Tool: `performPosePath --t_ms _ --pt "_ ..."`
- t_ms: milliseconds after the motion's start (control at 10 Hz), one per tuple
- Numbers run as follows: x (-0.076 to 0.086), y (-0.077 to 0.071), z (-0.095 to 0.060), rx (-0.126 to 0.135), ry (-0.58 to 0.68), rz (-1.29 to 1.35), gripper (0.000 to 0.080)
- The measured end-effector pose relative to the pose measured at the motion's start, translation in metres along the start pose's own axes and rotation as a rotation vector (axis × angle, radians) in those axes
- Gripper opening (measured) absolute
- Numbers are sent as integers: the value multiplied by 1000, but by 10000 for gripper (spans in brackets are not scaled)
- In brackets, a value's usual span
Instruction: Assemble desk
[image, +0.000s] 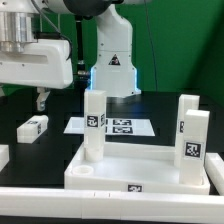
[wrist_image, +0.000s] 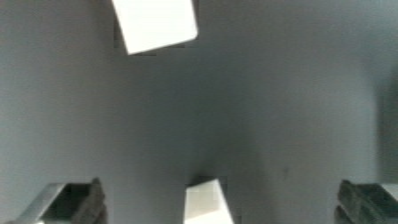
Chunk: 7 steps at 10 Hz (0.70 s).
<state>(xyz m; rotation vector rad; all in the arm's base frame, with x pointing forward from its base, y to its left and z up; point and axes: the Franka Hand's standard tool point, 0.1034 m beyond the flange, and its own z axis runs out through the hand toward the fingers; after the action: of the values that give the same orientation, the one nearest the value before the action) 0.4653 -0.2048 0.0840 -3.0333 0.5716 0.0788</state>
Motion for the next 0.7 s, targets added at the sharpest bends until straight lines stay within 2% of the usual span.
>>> performPosePath --t_ms 100,300,400,700 --pt "-2 7 5 7 -48 17 649" --pt "-13 14 21 3 -155 24 649" --pt "-21 13 25 22 -225 38 649" --pt "-23 11 24 35 -421 17 649"
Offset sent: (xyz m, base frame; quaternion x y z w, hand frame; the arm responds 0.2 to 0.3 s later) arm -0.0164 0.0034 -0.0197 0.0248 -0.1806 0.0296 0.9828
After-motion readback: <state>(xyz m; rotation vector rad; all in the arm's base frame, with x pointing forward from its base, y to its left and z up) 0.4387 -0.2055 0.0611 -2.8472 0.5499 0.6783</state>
